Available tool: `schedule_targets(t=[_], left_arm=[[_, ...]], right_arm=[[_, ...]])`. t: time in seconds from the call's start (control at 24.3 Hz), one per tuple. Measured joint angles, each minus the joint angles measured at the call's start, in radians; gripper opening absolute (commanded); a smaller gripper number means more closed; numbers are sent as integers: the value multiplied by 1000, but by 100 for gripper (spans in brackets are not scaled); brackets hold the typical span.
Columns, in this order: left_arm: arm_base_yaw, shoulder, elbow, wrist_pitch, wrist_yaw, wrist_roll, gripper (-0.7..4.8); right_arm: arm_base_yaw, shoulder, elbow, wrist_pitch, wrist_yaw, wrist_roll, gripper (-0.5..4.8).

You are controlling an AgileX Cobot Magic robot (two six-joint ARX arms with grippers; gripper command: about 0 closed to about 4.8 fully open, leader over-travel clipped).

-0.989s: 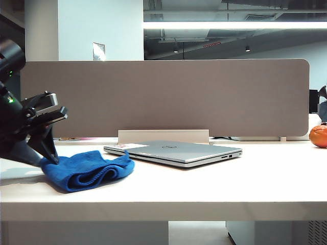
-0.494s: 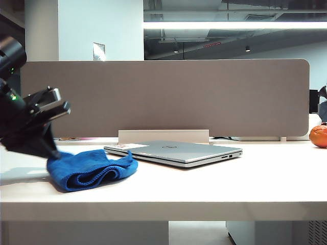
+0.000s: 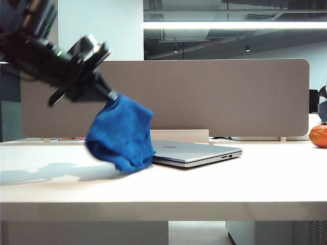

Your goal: Pick up the blue rag and put it over the laptop.

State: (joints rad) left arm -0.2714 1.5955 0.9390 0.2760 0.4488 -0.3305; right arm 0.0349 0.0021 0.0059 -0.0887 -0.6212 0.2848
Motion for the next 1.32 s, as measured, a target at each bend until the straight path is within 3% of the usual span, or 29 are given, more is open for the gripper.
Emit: schedule_targets(t=[0.58,0.78,1.15,1.32], left_arm=[[-53,66,297,-56,-51,26,-6],[-88,166,430,-63,-55,27,-6],[-232,495,803,-151,-56,42,-6],[-260,554,857,-195,-60,62,-6]], right_arm=[[0,0,0,0,0,0,-5],[0,0,0,0,0,0,-5],[0,0,0,0,0,0,-5],[0,0,0,0,0,0,-5]])
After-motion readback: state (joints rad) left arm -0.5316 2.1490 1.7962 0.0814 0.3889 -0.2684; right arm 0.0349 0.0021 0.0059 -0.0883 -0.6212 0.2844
